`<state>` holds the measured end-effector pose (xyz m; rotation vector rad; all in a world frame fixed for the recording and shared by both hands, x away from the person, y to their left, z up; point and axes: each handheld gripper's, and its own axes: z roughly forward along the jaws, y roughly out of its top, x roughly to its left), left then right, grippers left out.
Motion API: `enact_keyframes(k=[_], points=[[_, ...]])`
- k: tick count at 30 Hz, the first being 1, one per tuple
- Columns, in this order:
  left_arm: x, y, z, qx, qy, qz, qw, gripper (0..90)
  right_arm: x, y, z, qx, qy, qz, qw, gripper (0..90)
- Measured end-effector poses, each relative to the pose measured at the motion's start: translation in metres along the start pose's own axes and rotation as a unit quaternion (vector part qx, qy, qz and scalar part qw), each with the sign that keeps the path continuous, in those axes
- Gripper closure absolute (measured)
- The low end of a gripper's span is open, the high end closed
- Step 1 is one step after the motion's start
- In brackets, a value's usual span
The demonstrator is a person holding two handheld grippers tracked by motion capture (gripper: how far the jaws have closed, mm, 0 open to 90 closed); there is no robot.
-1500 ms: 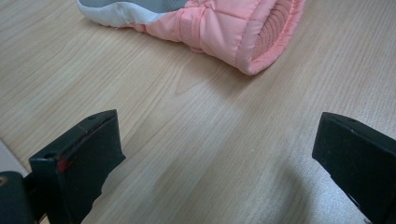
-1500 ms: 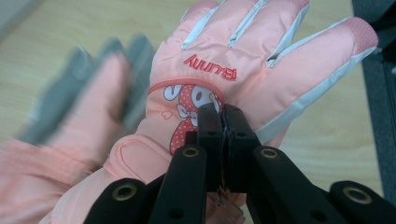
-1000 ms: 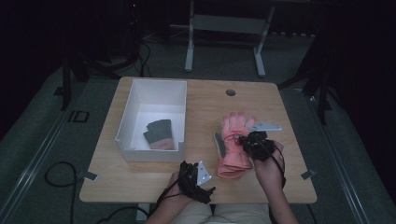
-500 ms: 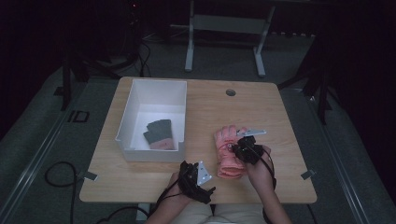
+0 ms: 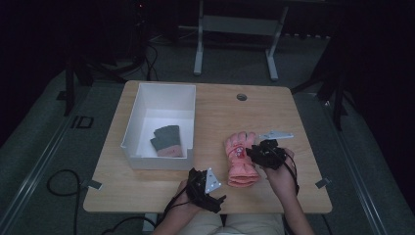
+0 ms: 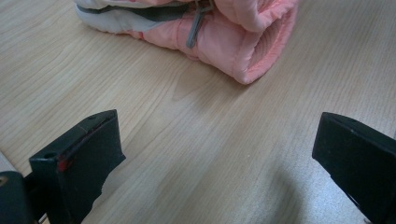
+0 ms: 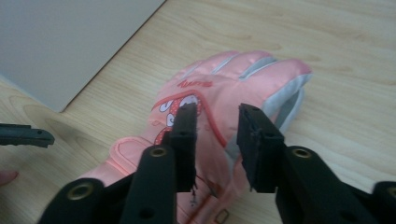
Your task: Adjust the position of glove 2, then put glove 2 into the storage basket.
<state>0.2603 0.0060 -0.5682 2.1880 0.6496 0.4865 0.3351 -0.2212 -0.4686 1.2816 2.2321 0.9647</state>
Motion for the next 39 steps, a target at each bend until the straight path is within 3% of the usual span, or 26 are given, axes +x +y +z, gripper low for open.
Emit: enact_keyframes(k=[10,16,20,24,25,26,31,33,36,39], points=[[-0.003,0.007,-0.005,-0.01,-0.012,0.01,0.9998,2.3,-0.012,0.0,-0.019,-0.022,0.002,-0.015,0.9996,62.3],[-0.005,0.032,-0.026,-0.05,-0.022,0.015,0.9984,3.5,-0.028,-0.001,-0.026,-0.031,-0.001,-0.034,0.9989,59.7],[-0.003,0.051,-0.033,-0.055,-0.041,0.008,0.9976,4.8,-0.037,-0.003,-0.03,-0.04,-0.003,-0.055,0.9977,60.0],[0.007,0.071,-0.036,-0.058,-0.044,-0.023,0.9971,6.2,-0.04,-0.004,-0.031,-0.052,-0.001,-0.058,0.997,61.7],[0.007,0.071,-0.036,-0.058,-0.044,-0.023,0.9971,7.1,-0.04,-0.004,-0.03,-0.057,0.0,-0.056,0.9968,62.2],[0.014,0.083,-0.036,-0.053,-0.037,-0.038,0.9972,11.2,-0.039,-0.003,-0.029,-0.059,0.004,-0.056,0.9967,62.5],[0.036,0.109,-0.024,-0.047,-0.017,-0.056,0.9971,19.5,-0.032,0.002,-0.021,-0.066,0.007,-0.062,0.9958,64.5],[0.046,0.111,-0.014,-0.047,-0.017,-0.087,0.9949,25.5,-0.031,0.003,-0.015,-0.063,0.008,-0.062,0.9961,64.3],[0.06,0.108,0.007,-0.019,-0.024,-0.129,0.9911,29.1,-0.03,0.003,-0.007,-0.06,0.01,-0.054,0.9967,60.1],[0.064,0.102,0.024,0.0,-0.016,-0.145,0.9893,29.0,-0.028,0.003,0.004,-0.054,0.015,-0.045,0.9974,55.7]])
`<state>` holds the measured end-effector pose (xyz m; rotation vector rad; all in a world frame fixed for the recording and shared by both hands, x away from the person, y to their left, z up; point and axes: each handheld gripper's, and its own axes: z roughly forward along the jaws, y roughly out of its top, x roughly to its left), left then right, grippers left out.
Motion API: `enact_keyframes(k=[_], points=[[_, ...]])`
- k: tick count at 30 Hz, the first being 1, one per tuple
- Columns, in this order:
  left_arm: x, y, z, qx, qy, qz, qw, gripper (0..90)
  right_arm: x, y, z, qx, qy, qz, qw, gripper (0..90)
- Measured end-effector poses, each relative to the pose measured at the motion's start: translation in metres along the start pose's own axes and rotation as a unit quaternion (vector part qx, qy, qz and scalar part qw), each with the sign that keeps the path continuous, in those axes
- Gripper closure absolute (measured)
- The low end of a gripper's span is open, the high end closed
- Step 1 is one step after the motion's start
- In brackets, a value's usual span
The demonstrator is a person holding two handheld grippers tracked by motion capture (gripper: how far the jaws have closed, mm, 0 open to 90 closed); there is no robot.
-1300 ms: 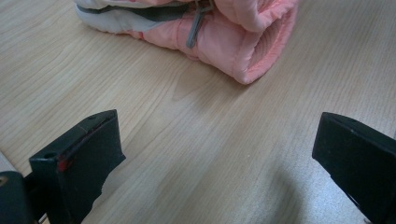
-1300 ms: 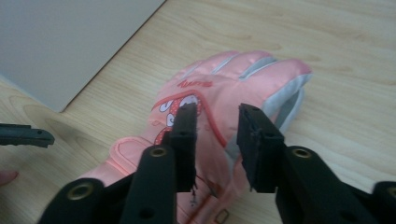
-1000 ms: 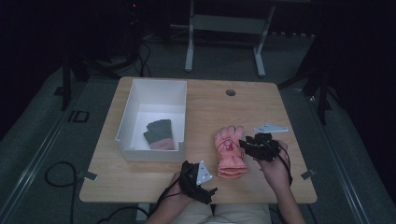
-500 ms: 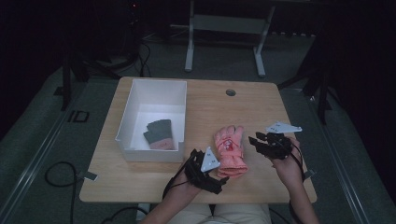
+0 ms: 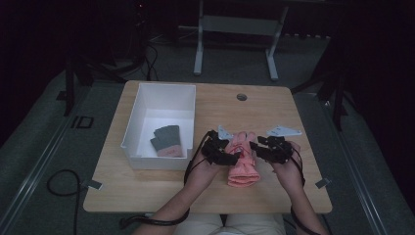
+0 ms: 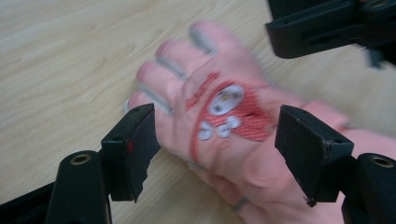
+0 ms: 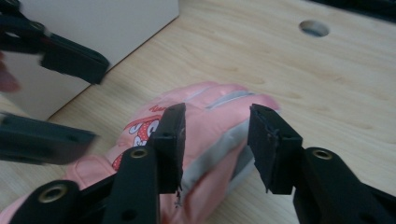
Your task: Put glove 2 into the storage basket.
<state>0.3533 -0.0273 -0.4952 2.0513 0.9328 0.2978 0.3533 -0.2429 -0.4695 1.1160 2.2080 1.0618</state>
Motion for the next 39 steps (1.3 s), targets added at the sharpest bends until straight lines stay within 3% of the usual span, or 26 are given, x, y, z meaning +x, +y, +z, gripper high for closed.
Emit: enact_keyframes(k=[2,4,6,7,9,11,13,14,16,17,19,20,23,27,32,39], points=[[0.002,-0.002,0.005,0.006,-0.003,-0.005,1.0,28.9,0.003,-0.002,0.009,0.01,0.006,0.001,0.9999,53.7],[0.008,-0.008,0.015,0.018,-0.01,-0.032,0.9993,27.9,0.003,-0.007,0.018,0.026,0.005,0.003,0.9997,52.1],[0.011,-0.01,0.021,0.029,-0.002,-0.034,0.999,25.8,0.001,-0.015,0.027,0.045,0.001,0.007,0.9989,49.0],[0.014,-0.012,0.025,0.038,-0.005,-0.048,0.9981,25.6,-0.001,-0.02,0.03,0.053,0.002,0.015,0.9985,46.8],[0.018,-0.015,0.037,0.066,-0.006,-0.055,0.9963,24.4,-0.005,-0.025,0.034,0.063,0.0,0.023,0.9977,42.3],[0.022,-0.017,0.046,0.079,-0.025,-0.07,0.994,24.1,-0.008,-0.029,0.039,0.083,0.002,0.028,0.9962,39.1],[0.026,-0.019,0.053,0.087,-0.048,-0.086,0.9914,26.5,-0.012,-0.034,0.045,0.093,0.018,0.049,0.9943,39.3],[0.028,-0.02,0.056,0.088,-0.061,-0.093,0.9899,28.8,-0.015,-0.037,0.048,0.096,0.03,0.06,0.9931,41.1],[0.032,-0.023,0.062,0.085,-0.094,-0.12,0.9847,33.7,-0.017,-0.04,0.05,0.095,0.06,0.086,0.99,51.6],[0.033,-0.024,0.063,0.083,-0.107,-0.125,0.9829,40.7,-0.016,-0.041,0.05,0.095,0.062,0.083,0.9901,56.0],[0.033,-0.023,0.063,0.082,-0.116,-0.124,0.9821,44.0,-0.015,-0.041,0.05,0.095,0.061,0.08,0.9904,59.1],[0.032,-0.021,0.062,0.082,-0.117,-0.12,0.9825,56.9,-0.011,-0.039,0.049,0.096,0.055,0.071,0.9914,63.7],[0.028,-0.017,0.057,0.083,-0.11,-0.109,0.9844,72.7,-0.008,-0.037,0.047,0.089,0.051,0.067,0.9925,68.0],[0.026,-0.012,0.053,0.085,-0.116,-0.11,0.9835,77.6,-0.007,-0.034,0.042,0.081,0.047,0.072,0.993,70.1],[0.021,0.002,0.042,0.083,-0.108,-0.088,0.9868,79.5,-0.005,-0.026,0.03,0.067,0.038,0.071,0.9945,71.2],[0.018,0.026,0.021,0.077,-0.105,-0.065,0.9894,80.0,-0.003,-0.009,0.011,0.037,0.031,0.073,0.9961,71.7]])
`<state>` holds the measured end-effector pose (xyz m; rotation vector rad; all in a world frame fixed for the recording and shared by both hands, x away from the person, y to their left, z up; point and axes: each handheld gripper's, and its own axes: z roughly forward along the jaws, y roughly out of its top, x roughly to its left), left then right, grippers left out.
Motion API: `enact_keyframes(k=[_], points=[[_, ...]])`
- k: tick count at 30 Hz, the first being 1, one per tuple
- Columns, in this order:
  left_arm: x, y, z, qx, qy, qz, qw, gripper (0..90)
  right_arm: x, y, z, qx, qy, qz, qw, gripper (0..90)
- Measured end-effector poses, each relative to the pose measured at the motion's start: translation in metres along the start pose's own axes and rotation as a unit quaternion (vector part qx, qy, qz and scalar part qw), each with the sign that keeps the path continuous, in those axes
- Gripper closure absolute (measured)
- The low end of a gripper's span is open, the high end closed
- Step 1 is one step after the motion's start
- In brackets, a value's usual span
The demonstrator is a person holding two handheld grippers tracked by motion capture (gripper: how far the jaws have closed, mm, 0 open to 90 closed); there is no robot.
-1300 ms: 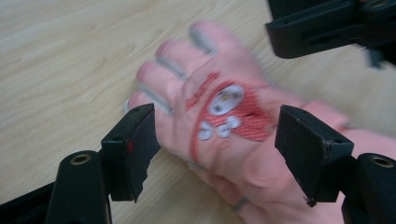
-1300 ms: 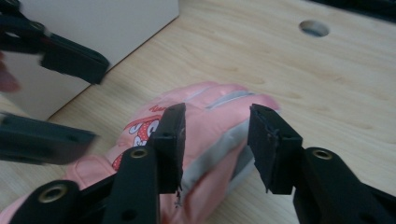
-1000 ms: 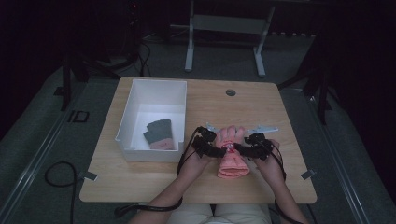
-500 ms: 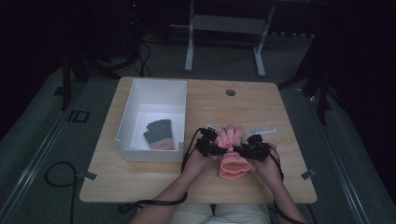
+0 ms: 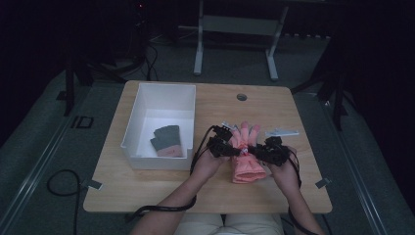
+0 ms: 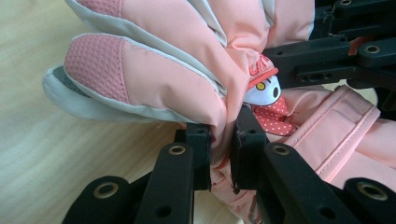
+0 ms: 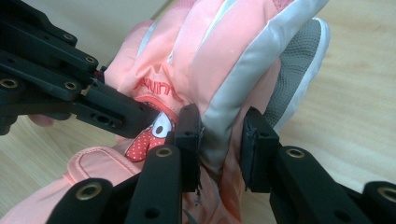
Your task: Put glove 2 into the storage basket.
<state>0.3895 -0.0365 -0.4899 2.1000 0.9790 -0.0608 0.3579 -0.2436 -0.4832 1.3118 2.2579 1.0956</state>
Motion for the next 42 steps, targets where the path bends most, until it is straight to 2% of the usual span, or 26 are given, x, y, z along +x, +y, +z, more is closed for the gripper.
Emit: enact_keyframes(k=[4,11,14,15,17,21,22,29,36,42], points=[[-0.004,0.011,-0.014,-0.003,0.001,0.01,0.9999,80.0,0.007,0.01,-0.011,-0.017,-0.011,-0.005,0.9998,72.0],[-0.003,0.03,-0.041,-0.006,0.001,0.024,0.9997,80.0,0.018,0.032,-0.026,-0.042,-0.012,0.0,0.999,72.0],[-0.003,0.037,-0.054,-0.006,0.009,0.033,0.9994,79.9,0.023,0.043,-0.029,-0.051,-0.01,-0.001,0.9987,72.1],[-0.003,0.037,-0.054,-0.006,0.009,0.033,0.9994,79.9,0.023,0.043,-0.029,-0.051,-0.01,-0.001,0.9987,72.1],[0.0,0.045,-0.069,-0.005,0.018,0.04,0.999,79.9,0.03,0.056,-0.03,-0.06,-0.009,-0.002,0.9981,72.0],[0.003,0.051,-0.082,-0.004,0.026,0.04,0.9988,80.0,0.036,0.067,-0.03,-0.066,-0.005,-0.003,0.9978,72.0],[0.006,0.053,-0.09,-0.003,0.032,0.046,0.9984,80.0,0.038,0.071,-0.029,-0.069,-0.003,-0.004,0.9976,72.0],[0.015,0.059,-0.116,0.002,0.039,0.049,0.998,80.0,0.055,0.092,-0.025,-0.078,0.007,-0.014,0.9968,72.0],[0.026,0.066,-0.157,0.002,0.062,0.057,0.9964,80.0,0.079,0.12,-0.022,-0.099,0.021,-0.025,0.9946,72.1],[0.038,0.063,-0.188,-0.004,0.082,0.05,0.9954,80.0,0.103,0.142,-0.013,-0.108,0.032,-0.041,0.9929,72.1]])
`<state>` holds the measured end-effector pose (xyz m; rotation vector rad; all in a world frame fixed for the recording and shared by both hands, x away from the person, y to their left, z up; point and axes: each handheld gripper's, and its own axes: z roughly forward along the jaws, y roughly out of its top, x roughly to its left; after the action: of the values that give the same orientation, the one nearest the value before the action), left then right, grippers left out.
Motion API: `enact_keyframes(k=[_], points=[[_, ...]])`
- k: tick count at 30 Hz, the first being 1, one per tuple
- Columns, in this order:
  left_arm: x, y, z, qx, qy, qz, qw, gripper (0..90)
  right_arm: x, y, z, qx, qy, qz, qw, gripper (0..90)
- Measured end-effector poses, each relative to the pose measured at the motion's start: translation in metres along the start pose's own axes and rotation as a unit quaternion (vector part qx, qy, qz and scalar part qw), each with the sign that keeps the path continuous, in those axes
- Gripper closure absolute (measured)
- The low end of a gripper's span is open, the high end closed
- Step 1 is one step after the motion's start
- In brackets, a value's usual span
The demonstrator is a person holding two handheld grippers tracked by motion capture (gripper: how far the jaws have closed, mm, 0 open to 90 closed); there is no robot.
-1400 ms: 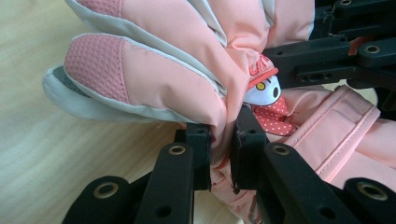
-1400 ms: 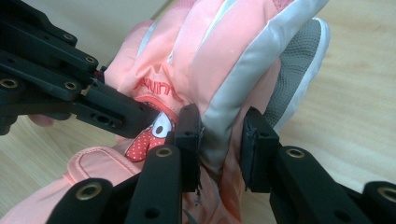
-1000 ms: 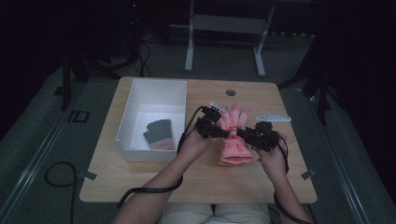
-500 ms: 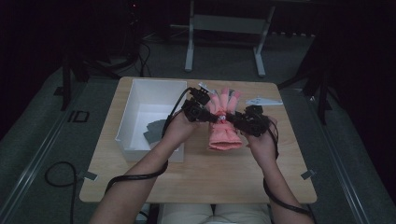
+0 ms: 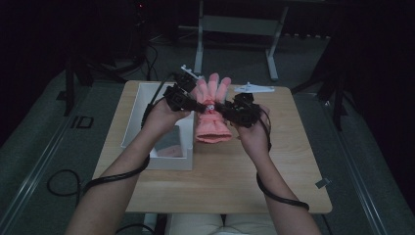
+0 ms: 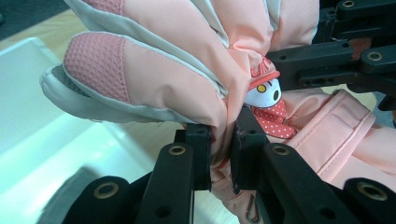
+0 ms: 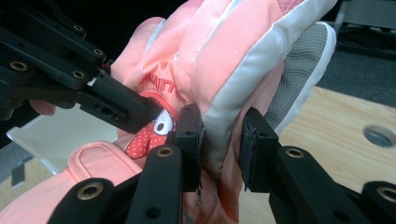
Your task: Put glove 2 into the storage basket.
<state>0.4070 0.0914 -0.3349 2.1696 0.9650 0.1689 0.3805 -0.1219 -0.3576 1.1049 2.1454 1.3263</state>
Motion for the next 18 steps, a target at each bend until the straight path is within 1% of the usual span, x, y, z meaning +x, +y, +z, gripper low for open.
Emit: enact_keyframes(k=[2,7,8,9,10,11,12,14,15,16,17,18], points=[[0.006,-0.003,-0.009,0.001,0.007,-0.001,1.0,80.0,0.008,0.005,0.006,-0.001,0.004,-0.003,1.0,72.2],[0.023,-0.015,-0.028,0.011,0.027,-0.004,0.9996,80.0,0.028,0.013,0.026,-0.005,0.025,-0.006,0.9997,72.3],[0.027,-0.017,-0.031,0.014,0.029,-0.008,0.9995,80.0,0.031,0.014,0.029,-0.005,0.028,-0.006,0.9996,72.3],[0.027,-0.017,-0.031,0.014,0.029,-0.008,0.9995,80.0,0.031,0.014,0.029,-0.005,0.028,-0.006,0.9996,72.3],[0.036,-0.023,-0.038,0.019,0.036,-0.015,0.9991,80.0,0.035,0.015,0.034,-0.005,0.031,-0.007,0.9995,72.3],[0.04,-0.026,-0.041,0.023,0.037,-0.018,0.9989,80.0,0.045,0.018,0.045,-0.002,0.037,-0.011,0.9992,72.4],[0.044,-0.029,-0.044,0.025,0.039,-0.022,0.9987,80.0,0.049,0.019,0.049,0.0,0.039,-0.015,0.9991,72.4],[0.052,-0.034,-0.05,0.032,0.045,-0.026,0.9981,80.0,0.058,0.02,0.059,0.0,0.045,-0.016,0.9988,72.4],[0.052,-0.034,-0.05,0.032,0.045,-0.026,0.9981,80.0,0.058,0.02,0.059,0.0,0.045,-0.016,0.9988,72.4],[0.059,-0.04,-0.056,0.036,0.051,-0.031,0.9976,80.0,0.062,0.021,0.063,0.0,0.048,-0.018,0.9987,72.4],[0.061,-0.042,-0.058,0.036,0.056,-0.03,0.9973,80.0,0.07,0.022,0.072,-0.001,0.056,-0.017,0.9983,72.5],[0.064,-0.045,-0.06,0.036,0.06,-0.034,0.997,80.0,0.072,0.022,0.075,-0.002,0.059,-0.017,0.9981,72.4]])
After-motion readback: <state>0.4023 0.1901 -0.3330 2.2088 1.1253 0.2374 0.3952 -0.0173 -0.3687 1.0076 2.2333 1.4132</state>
